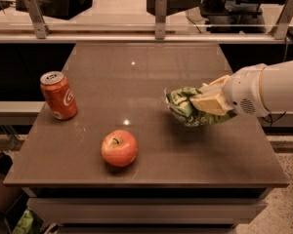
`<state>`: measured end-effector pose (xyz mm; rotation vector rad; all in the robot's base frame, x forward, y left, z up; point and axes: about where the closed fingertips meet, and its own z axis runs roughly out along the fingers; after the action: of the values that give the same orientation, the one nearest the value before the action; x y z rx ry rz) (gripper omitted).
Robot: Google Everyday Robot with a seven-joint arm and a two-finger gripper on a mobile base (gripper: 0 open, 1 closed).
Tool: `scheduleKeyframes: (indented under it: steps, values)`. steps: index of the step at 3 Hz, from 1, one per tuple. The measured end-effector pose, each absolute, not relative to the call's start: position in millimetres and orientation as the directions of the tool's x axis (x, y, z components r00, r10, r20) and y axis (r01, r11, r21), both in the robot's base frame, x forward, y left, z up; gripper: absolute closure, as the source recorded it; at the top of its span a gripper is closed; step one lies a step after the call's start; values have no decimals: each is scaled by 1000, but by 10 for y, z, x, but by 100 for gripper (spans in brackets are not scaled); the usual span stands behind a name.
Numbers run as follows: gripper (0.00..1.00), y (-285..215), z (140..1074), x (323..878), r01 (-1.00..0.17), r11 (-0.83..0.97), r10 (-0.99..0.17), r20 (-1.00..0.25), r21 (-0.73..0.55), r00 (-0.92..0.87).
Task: Move green jalapeno chip bag near apple
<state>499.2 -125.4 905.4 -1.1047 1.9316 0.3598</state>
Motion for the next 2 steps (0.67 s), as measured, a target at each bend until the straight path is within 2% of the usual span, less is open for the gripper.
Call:
scheduleKeyframes:
  steps: [1, 2]
  values:
    - [13, -1234, 9066, 4986, -810, 564, -564, -791, -160, -236]
    - [0, -1217, 9077, 4980, -811, 561, -567, -790, -163, -234]
